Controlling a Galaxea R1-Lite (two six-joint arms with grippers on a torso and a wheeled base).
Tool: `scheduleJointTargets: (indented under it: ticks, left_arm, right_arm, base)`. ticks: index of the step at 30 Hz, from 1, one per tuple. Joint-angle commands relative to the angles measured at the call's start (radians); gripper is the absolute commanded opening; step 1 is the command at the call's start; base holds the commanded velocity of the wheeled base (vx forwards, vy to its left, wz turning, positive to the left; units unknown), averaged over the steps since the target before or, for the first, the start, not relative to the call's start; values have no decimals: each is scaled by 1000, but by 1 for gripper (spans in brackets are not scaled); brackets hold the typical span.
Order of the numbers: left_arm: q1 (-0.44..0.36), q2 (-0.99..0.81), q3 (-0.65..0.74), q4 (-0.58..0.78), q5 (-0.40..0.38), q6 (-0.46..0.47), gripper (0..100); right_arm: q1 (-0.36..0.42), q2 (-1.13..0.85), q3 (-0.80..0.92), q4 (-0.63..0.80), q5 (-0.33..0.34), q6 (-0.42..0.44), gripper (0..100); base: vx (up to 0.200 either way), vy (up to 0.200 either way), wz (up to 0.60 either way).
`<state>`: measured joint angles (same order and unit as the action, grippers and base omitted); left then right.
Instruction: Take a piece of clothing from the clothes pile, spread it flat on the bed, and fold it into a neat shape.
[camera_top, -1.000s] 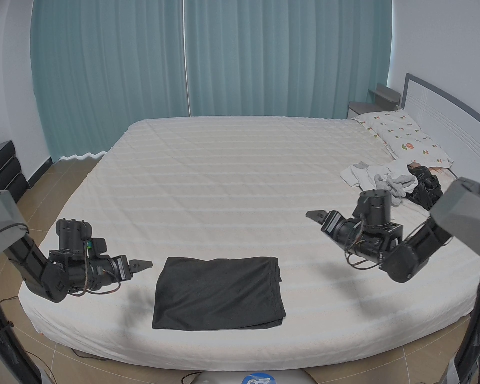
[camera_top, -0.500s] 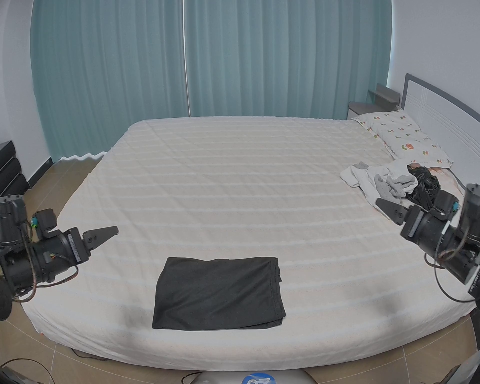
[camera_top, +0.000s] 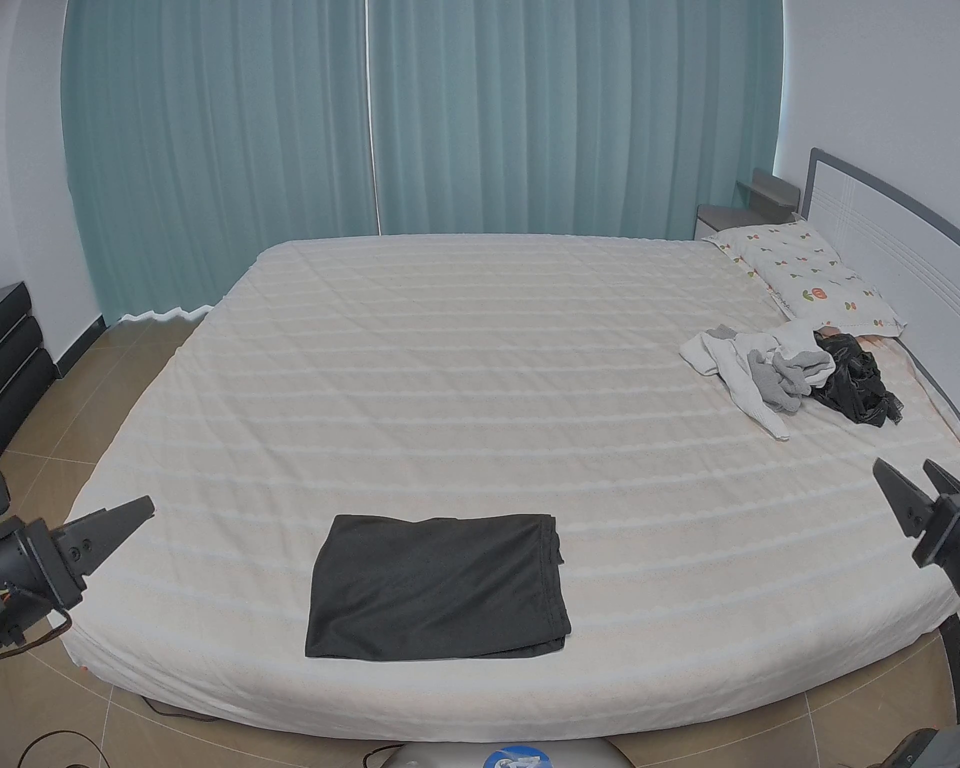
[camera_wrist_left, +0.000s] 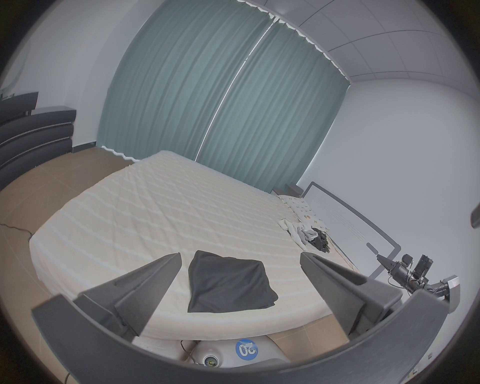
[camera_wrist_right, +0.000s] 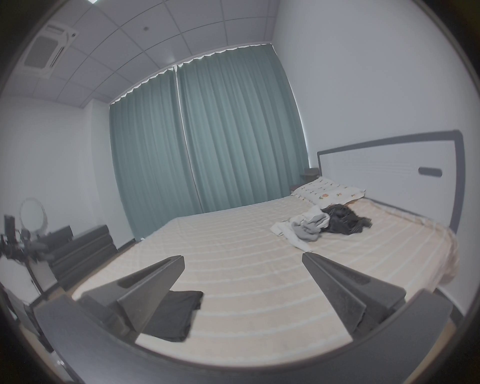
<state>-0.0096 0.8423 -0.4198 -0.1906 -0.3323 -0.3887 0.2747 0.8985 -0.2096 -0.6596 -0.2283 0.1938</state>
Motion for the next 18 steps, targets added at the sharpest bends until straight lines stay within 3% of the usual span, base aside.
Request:
scheduleJointTargets:
  ticks: [1, 6, 12, 18]
  left_arm:
    - [-1, -215, -1, 91, -1, 36, 100]
    - [-3, -321, -1, 168, -1, 67, 100]
    - [-12, -473, -1, 257, -1, 149, 100]
    - [-12, -620, 10, 316, 1, 179, 100]
  right_arm:
    - [-63, -290, -11, 170, 1, -111, 100]
    - [-98, -398, -10, 287, 20, -120, 100]
    - [-166, -560, -79, 535, 43, -129, 100]
    - [-160, -785, -131, 851, 67, -225, 100]
  base:
    - [0, 0, 0]
    - [0, 0, 0]
    - [0, 0, 0]
    - [0, 0, 0]
